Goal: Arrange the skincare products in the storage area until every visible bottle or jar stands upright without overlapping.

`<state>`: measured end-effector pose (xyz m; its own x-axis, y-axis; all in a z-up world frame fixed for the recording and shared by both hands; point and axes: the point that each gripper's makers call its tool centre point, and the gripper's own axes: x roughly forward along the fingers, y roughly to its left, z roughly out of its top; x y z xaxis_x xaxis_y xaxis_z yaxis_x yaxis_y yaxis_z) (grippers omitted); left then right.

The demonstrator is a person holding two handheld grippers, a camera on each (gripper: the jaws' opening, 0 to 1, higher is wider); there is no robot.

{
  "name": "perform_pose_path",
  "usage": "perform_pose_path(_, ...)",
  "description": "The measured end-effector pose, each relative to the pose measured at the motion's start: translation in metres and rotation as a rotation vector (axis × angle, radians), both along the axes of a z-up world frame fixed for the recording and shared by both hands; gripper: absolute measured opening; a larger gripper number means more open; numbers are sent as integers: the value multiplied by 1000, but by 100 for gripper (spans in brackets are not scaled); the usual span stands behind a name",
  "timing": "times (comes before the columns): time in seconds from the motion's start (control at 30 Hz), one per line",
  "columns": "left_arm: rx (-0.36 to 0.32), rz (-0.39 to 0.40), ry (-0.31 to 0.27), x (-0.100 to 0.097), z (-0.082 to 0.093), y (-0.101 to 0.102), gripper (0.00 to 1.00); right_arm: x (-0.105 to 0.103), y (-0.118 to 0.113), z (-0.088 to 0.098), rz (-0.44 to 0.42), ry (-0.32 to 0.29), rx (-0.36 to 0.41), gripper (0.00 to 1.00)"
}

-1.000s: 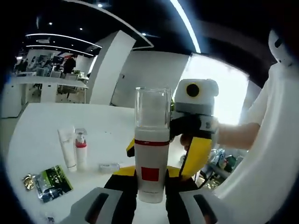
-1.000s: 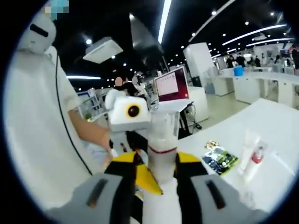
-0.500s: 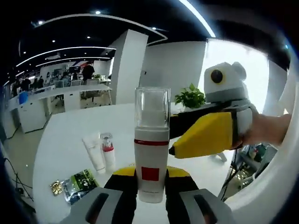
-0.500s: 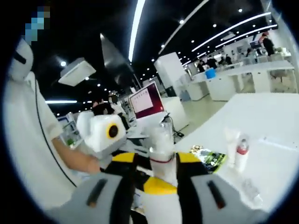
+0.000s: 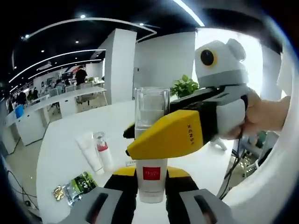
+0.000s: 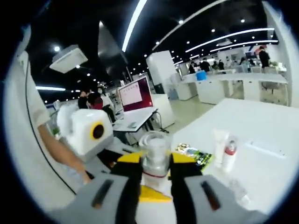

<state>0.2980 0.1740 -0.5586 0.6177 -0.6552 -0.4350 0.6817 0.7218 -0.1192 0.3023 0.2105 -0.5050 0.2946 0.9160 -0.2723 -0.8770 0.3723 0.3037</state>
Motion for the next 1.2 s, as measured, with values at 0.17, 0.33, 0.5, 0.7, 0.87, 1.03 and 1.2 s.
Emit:
perform_pose_path(0.17,-32,-23,-26,-4,5,-1,23,-7,0,5,51,-18,9,23)
perform_pose_path(0.33,-89,-89,-55,-11,12,-3,32,-22,0,10,164,-72,8,22)
perform_pose_path(0.5,-125,-199,-43,-25,16,-5,35,-39,1,12,291,-94,7,22)
perform_pose_path(0.7,-158,-315,3,-41,15,-8,39,-63,6,14,433,-77,44,22)
perform_pose_path(0.87,-175,-384,13,-57,16,-17,35,-75,10,9,502,-65,47,22)
perform_pose_path(1.03,-216,-438,11,-70,21,-21,28,-84,11,14,549,-70,80,22)
perform_pose_path(1.2,-224,-438,25,-72,20,-22,27,-87,12,15,568,-63,89,22)
